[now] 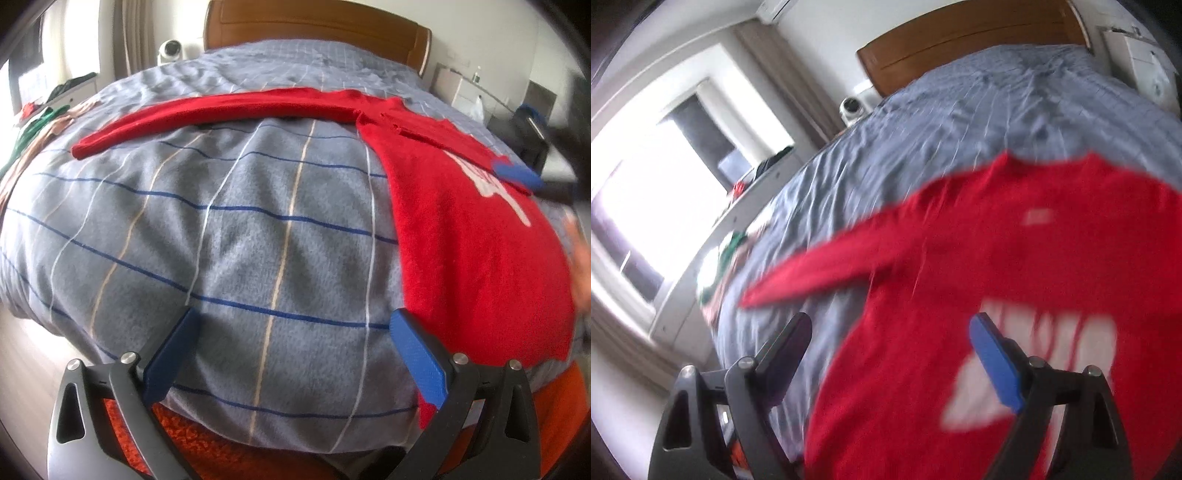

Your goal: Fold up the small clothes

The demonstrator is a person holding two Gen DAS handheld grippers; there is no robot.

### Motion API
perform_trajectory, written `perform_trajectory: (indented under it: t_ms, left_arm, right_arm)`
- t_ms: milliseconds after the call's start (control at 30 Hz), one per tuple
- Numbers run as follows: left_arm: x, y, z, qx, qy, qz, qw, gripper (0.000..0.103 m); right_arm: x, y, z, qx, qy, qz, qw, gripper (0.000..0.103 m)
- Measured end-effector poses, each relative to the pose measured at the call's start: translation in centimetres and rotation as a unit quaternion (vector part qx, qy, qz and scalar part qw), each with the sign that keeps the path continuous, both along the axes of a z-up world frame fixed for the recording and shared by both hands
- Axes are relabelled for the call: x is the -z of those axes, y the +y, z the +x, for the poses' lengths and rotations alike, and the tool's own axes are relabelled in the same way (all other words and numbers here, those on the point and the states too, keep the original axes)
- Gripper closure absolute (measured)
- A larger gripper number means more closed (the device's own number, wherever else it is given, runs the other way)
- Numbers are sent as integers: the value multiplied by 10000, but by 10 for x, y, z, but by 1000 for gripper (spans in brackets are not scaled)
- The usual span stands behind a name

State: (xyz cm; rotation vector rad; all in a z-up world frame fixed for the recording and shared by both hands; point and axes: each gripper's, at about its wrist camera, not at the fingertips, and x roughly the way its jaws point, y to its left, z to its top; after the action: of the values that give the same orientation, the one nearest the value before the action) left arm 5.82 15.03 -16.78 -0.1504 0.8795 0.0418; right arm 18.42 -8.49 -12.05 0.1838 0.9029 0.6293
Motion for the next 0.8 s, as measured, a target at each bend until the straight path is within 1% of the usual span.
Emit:
perform_trajectory:
  t_ms: [67,167,267,300,333,367,400,433,533,600,633,667,700,733,800]
  left_arm:
    - [1,-1,1,6,18,40,10000,0]
    - [1,-1,1,5,23,36,10000,0]
    - [1,-2,2,-13,48,36,10000,0]
    - [1,-2,2,-22,56,45,10000,0]
    - [1,-2,2,-27,61,49,10000,0]
    - [1,-3,3,-40,69,58,10000,0]
    - [1,-3,3,-57,79,78,9999,0]
    - [2,-4,4,-64,87,96,9999,0]
    - [4,-7,6,-99,131,215,9996,0]
    - [5,-8,6,-109,148,286,9994,0]
    - [5,-9,6,-110,156,315,9993,0]
    - [6,-10,6,-106,167,342,9992,0]
    - [6,-10,6,-102,179,361,9991,0]
    - [6,-10,5,-99,182,374,9991,0]
    - [7,-11,4,-84,184,410,9990,0]
  right_arm:
    - [9,-19,-36,-64,-108,-236,9996,16]
    - [8,-58,-61,99,-362,-678,9970,16]
    - [1,-114,-77,721,-633,-1139,9889,16]
    - [-1,-140,-77,1073,-714,-1363,9822,16]
    - [-4,-154,-76,1297,-748,-1502,9773,16]
    - [-4,-183,-73,1736,-780,-1738,9662,16]
    - [-4,-197,-71,1967,-780,-1850,9597,16]
    - [-4,-222,-66,2381,-773,-2047,9463,16]
    - [1,-266,-54,3048,-747,-2376,9193,16]
    - [10,-283,-49,3234,-660,-2490,9105,16]
    - [18,-292,-46,3291,-544,-2534,9080,15]
    - [30,-300,-44,3260,-411,-2440,9124,13]
    - [35,-303,-47,3254,-472,-2369,9142,12]
    - [37,-300,-52,3264,-699,-2391,9118,12]
    - [38,-297,-54,3305,-815,-2498,9065,12]
